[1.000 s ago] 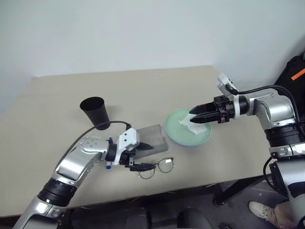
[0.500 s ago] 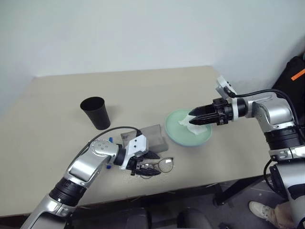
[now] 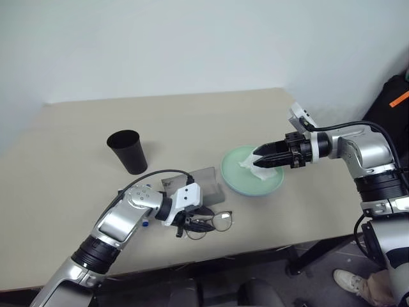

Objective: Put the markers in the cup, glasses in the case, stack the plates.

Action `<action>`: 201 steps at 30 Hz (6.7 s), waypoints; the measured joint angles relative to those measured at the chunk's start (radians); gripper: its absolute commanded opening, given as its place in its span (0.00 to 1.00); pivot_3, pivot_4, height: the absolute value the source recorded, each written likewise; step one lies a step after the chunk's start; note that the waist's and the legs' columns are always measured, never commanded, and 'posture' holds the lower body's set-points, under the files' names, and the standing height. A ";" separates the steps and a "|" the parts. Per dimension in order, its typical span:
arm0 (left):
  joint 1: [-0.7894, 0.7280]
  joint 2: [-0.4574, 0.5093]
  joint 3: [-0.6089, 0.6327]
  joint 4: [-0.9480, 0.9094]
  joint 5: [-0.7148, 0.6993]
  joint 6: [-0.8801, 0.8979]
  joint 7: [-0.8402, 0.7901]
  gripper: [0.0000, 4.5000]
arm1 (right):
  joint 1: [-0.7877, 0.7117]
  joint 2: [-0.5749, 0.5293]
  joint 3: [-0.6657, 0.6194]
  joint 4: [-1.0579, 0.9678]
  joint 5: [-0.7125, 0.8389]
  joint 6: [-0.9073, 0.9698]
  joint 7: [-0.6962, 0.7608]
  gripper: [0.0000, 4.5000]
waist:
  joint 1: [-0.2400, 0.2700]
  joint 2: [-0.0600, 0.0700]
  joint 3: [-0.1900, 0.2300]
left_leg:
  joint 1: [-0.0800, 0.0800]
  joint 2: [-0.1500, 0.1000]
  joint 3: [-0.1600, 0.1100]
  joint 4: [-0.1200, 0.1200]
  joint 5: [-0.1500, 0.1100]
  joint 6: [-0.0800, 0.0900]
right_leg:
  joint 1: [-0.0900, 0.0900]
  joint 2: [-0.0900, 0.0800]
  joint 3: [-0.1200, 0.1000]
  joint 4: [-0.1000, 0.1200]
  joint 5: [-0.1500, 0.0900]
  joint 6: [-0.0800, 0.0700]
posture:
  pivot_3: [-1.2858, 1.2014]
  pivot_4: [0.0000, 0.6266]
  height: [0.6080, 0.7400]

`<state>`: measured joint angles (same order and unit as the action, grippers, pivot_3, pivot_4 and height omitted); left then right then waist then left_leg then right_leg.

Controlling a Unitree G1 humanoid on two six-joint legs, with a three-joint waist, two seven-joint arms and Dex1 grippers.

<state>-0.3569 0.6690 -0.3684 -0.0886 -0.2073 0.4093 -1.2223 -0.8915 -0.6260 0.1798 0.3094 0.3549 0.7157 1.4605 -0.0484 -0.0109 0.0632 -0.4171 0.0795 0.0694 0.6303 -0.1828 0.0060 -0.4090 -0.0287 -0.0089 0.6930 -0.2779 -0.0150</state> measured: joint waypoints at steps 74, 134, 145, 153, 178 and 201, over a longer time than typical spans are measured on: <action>-0.202 -0.028 0.181 0.531 0.007 -0.216 -0.066 0.01 | 0.010 0.008 0.010 -0.026 0.006 0.013 -0.019 0.52 | 0.000 0.003 -0.002 | -0.014 -0.001 0.001 0.011 0.003 0.005 | -0.008 -0.003 -0.001 0.000 0.012 0.005 | 0.52 0.00 1.00; -0.340 -0.134 0.226 0.779 0.230 -0.396 0.289 0.00 | 0.006 0.023 0.031 -0.008 0.004 -0.015 -0.020 0.52 | 0.001 0.002 -0.002 | -0.014 -0.001 0.001 0.012 0.003 0.005 | -0.008 -0.002 -0.001 0.000 0.013 0.006 | 0.52 0.00 1.00; -0.136 -0.039 0.157 0.351 0.118 -0.224 -0.045 0.00 | 0.006 0.023 0.033 -0.014 0.004 -0.015 -0.027 0.52 | 0.001 0.003 -0.002 | -0.014 -0.001 0.001 0.012 0.003 0.005 | -0.008 -0.003 -0.001 0.000 0.012 0.004 | 0.52 0.00 1.00; -0.079 0.019 0.144 0.197 0.097 -0.109 -0.091 0.00 | 0.005 0.029 0.033 -0.014 0.004 -0.015 -0.033 0.52 | 0.000 0.003 -0.002 | -0.014 -0.001 0.001 0.012 0.003 0.005 | -0.008 -0.003 -0.001 0.000 0.012 0.004 | 0.52 0.00 1.00; 0.031 0.015 0.505 -0.222 -0.002 0.743 0.512 0.36 | 0.001 0.031 0.036 -0.015 0.004 -0.015 -0.033 0.52 | -0.001 0.002 -0.002 | -0.014 -0.001 0.000 0.011 0.003 0.006 | -0.008 -0.002 -0.001 0.000 0.013 0.006 | 0.52 0.00 1.00; 0.165 -0.144 0.812 -0.180 0.030 0.800 0.887 0.75 | -0.041 0.061 0.000 0.059 -0.002 -0.244 0.004 0.52 | 0.000 0.000 -0.002 | -0.012 -0.001 0.000 0.011 0.003 0.005 | -0.007 -0.004 -0.002 0.000 0.013 0.005 | 0.52 0.00 1.00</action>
<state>-0.1923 0.5250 0.4435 -0.2691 -0.1776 1.2091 -0.3354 -0.9326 -0.5648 0.1800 0.3680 0.3534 0.4719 1.4647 -0.0479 -0.0113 0.0610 -0.4294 0.0785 0.0692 0.6413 -0.1800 0.0110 -0.4164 -0.0332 -0.0105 0.6928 -0.2652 -0.0104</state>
